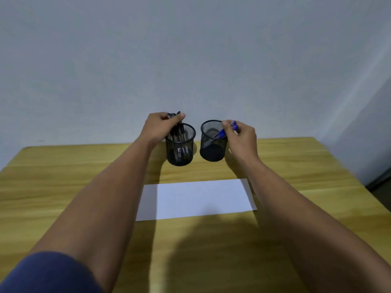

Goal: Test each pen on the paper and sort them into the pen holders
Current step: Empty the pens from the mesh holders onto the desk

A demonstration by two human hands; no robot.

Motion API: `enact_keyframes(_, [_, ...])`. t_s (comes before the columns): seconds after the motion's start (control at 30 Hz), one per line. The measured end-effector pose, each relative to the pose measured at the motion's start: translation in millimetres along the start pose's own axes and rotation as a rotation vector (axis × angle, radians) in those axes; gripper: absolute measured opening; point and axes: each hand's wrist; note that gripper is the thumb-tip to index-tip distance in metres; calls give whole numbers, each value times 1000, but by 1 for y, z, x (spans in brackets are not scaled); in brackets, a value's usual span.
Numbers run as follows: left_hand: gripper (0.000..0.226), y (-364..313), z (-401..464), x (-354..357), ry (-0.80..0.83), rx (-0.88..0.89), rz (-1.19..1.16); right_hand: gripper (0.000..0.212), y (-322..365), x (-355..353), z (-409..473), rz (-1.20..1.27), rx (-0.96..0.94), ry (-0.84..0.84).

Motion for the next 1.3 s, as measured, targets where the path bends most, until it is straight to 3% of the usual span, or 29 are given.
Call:
enact_keyframes(0.17, [35, -15, -2, 7, 108, -55, 31, 30, 1, 2, -6, 43, -1, 46])
enact_keyframes(0.3, [39, -17, -2, 9, 106, -62, 28, 31, 0, 4, -2, 52, 13, 53])
enact_keyframes(0.53, [38, -20, -3, 15, 44, -26, -21, 52, 15, 8, 0, 44, 15, 21])
enact_keyframes(0.7, [38, -20, -17, 10, -4, -1, -25, 54, 33, 14, 3, 75, 30, -2])
enact_keyframes(0.77, [37, -55, -84, -33, -117, 68, -29, 57, 100, -3, -47, 100, -34, 1])
enact_keyframes(0.83, [37, -63, -80, -40, -143, 124, -42, 59, 113, -2, -40, 135, -72, 9])
enact_keyframes(1.07, [34, -117, -69, -47, -67, 131, -71, 32, 153, -7, -15, 238, -69, 78])
enact_keyframes(1.3, [43, -123, -117, -120, -45, -64, 47, 28, 197, 41, -67, 225, 3, 285])
Point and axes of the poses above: each hand's wrist, its own z-axis towards the middle knuckle, its own x-axis out of the palm, y = z × x, and after that the axes turned 6 degrees about z, right-handed
